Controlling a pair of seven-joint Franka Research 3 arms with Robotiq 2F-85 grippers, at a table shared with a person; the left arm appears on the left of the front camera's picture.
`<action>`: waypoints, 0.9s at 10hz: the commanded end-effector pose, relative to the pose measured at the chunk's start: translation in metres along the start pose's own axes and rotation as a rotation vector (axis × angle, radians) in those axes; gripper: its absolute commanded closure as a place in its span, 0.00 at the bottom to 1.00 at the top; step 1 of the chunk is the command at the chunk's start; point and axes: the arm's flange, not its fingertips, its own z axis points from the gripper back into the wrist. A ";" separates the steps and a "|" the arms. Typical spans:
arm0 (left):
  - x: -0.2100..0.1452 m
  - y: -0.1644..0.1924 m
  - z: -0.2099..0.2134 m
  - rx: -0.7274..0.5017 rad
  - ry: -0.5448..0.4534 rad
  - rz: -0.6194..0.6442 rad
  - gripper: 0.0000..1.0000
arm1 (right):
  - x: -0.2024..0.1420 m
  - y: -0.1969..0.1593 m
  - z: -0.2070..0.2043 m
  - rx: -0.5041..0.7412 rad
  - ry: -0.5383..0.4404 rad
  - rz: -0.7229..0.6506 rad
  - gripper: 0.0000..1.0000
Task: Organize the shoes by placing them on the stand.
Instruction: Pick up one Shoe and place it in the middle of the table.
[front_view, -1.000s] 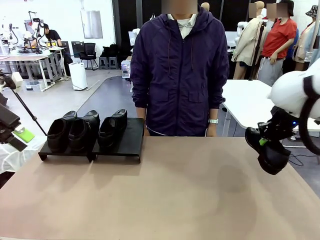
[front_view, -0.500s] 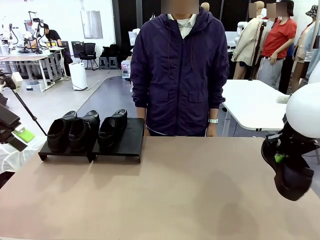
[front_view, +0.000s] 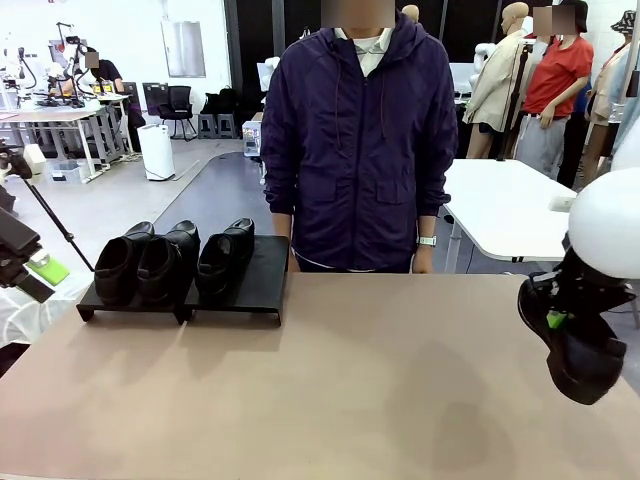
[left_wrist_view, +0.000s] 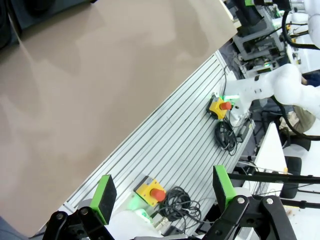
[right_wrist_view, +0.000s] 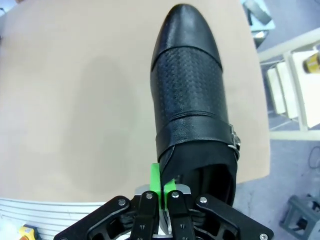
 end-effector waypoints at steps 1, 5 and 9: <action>0.001 -0.001 -0.001 -0.001 -0.009 0.002 0.00 | -0.026 0.073 -0.004 -0.054 -0.048 0.022 1.00; 0.001 -0.001 -0.001 -0.001 -0.009 0.002 0.00 | -0.059 0.217 -0.026 -0.066 0.014 0.017 1.00; 0.001 -0.001 -0.001 -0.001 -0.009 0.002 0.00 | -0.059 0.318 -0.071 -0.049 0.019 0.127 1.00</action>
